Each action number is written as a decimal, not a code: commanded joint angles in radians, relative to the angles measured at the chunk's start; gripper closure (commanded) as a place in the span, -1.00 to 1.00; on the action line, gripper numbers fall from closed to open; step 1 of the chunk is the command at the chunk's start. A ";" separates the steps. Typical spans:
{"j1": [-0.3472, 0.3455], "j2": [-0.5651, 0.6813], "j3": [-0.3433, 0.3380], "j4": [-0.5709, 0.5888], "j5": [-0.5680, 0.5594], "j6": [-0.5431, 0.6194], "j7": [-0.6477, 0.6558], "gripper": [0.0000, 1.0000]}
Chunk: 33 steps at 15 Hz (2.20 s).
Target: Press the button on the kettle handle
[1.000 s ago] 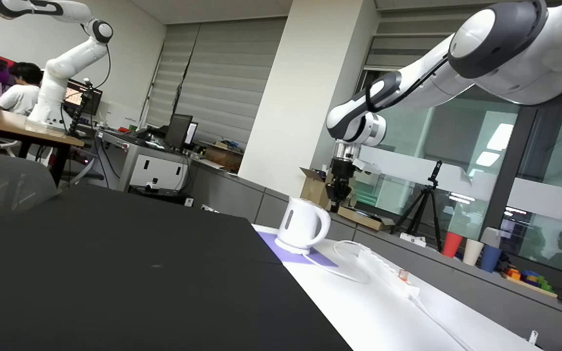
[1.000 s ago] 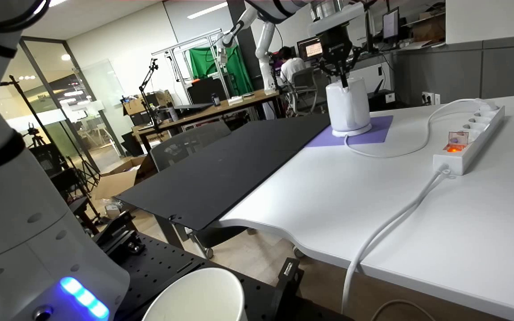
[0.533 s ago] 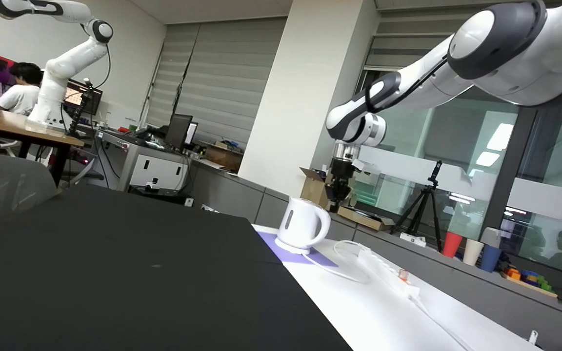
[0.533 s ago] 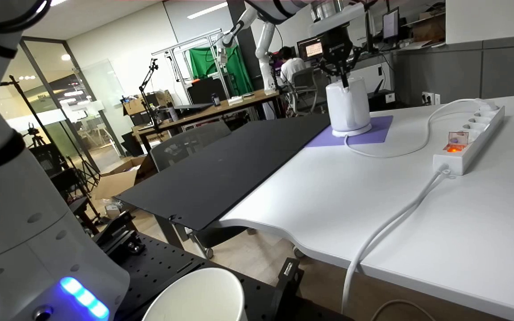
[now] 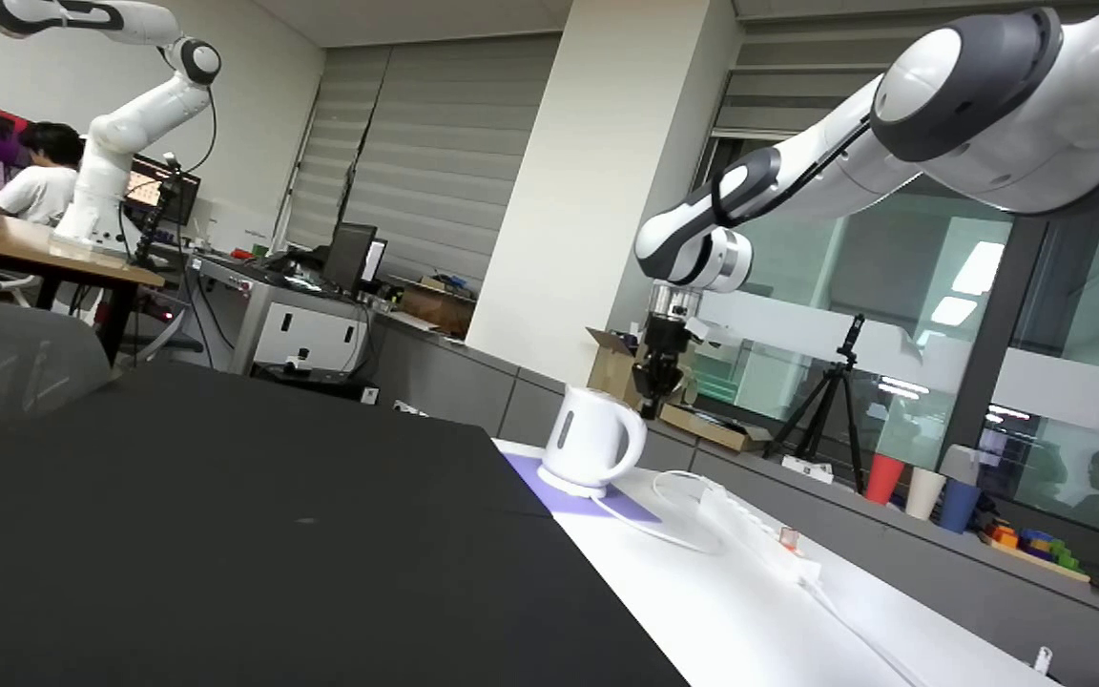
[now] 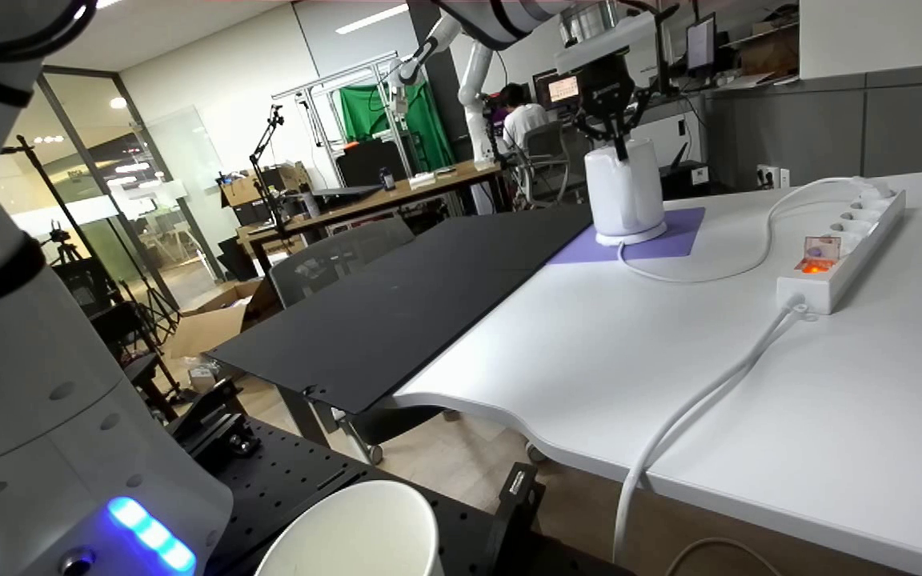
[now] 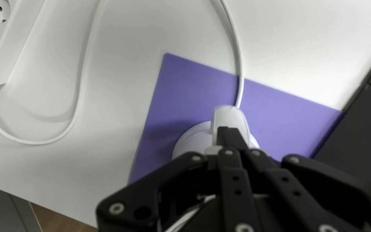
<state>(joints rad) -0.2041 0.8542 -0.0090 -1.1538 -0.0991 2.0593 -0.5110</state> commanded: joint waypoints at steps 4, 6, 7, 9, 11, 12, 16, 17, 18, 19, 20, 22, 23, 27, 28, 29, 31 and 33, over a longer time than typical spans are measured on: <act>-0.007 0.039 0.006 0.063 0.014 -0.032 0.013 1.00; -0.009 0.042 0.008 0.065 0.017 -0.032 0.012 1.00; -0.007 0.036 0.007 0.062 0.015 -0.031 0.013 1.00; 0.000 0.015 0.002 0.049 0.007 -0.020 0.022 1.00; 0.009 -0.018 -0.005 0.027 -0.005 -0.005 0.031 1.00; 0.015 -0.039 -0.010 0.013 -0.013 0.004 0.038 1.00; 0.027 -0.107 -0.020 -0.027 -0.029 0.038 0.047 1.00; 0.026 -0.118 -0.019 -0.033 -0.029 0.049 0.044 1.00; 0.025 -0.127 -0.018 -0.038 -0.028 0.058 0.043 1.00; 0.025 -0.134 -0.019 -0.039 -0.029 0.061 0.044 1.00; 0.024 -0.140 -0.019 -0.043 -0.030 0.069 0.042 1.00; 0.026 -0.148 -0.023 -0.047 -0.034 0.076 0.049 0.49; 0.027 -0.149 -0.024 -0.048 -0.036 0.080 0.048 0.46; 0.025 -0.151 -0.023 -0.052 -0.034 0.088 0.047 -0.07; 0.026 -0.150 -0.022 -0.051 -0.033 0.087 0.047 -0.20; 0.026 -0.148 -0.022 -0.050 -0.032 0.086 0.048 -0.32; 0.027 -0.147 -0.021 -0.053 -0.032 0.088 0.050 -0.59; 0.029 -0.145 -0.021 -0.054 -0.032 0.086 0.052 -0.87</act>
<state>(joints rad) -0.1853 0.7413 -0.0221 -1.1693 -0.1192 2.1419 -0.4938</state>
